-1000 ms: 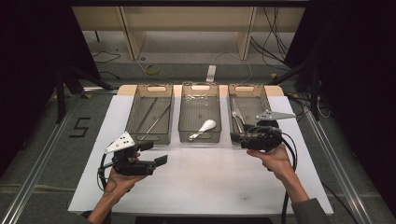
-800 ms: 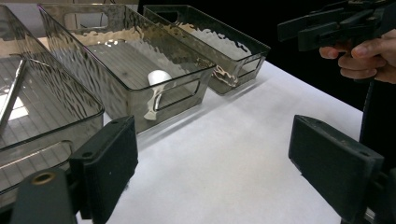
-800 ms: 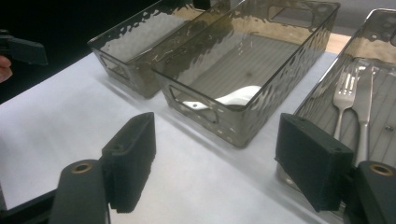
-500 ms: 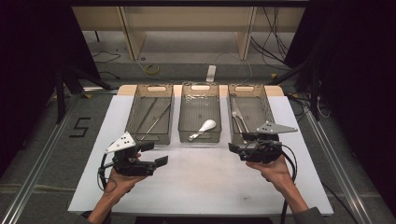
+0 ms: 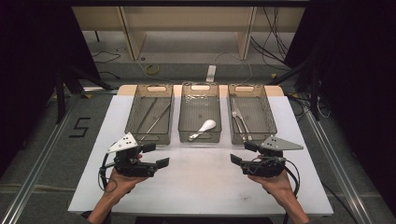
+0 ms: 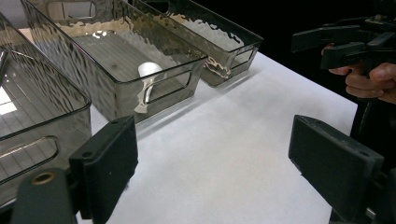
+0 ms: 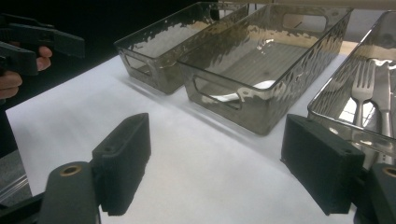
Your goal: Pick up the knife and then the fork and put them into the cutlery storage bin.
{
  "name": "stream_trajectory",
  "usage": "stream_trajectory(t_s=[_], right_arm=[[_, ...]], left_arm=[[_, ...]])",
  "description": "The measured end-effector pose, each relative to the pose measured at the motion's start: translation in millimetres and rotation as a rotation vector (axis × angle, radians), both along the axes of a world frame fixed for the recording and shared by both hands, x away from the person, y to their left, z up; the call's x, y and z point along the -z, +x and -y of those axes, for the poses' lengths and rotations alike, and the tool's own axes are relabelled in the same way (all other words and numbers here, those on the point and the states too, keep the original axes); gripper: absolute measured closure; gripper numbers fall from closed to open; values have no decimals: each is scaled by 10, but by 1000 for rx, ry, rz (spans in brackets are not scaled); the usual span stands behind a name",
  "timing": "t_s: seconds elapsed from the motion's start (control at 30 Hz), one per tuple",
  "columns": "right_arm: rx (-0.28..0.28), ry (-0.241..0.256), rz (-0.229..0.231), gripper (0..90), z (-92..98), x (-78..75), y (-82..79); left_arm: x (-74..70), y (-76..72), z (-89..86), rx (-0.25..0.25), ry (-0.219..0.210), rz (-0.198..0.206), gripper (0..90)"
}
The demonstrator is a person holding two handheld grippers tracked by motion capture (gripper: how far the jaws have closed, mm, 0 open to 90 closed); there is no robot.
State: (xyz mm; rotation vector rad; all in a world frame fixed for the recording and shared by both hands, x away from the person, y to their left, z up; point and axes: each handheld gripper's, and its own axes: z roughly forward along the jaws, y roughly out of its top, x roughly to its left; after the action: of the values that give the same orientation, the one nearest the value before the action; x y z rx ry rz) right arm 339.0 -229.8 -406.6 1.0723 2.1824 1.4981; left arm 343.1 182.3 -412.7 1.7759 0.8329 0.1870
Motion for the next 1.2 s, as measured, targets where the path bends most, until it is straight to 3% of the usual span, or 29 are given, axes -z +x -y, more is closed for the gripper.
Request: stream_trajectory(t_s=[0.73,1.2], right_arm=[[25,-9,3,237,71,186,-239],[33,-10,-6,227,101,217,-245]], left_arm=[[27,0,40,40,34,-35,151],[29,8,43,39,34,-38,150]])
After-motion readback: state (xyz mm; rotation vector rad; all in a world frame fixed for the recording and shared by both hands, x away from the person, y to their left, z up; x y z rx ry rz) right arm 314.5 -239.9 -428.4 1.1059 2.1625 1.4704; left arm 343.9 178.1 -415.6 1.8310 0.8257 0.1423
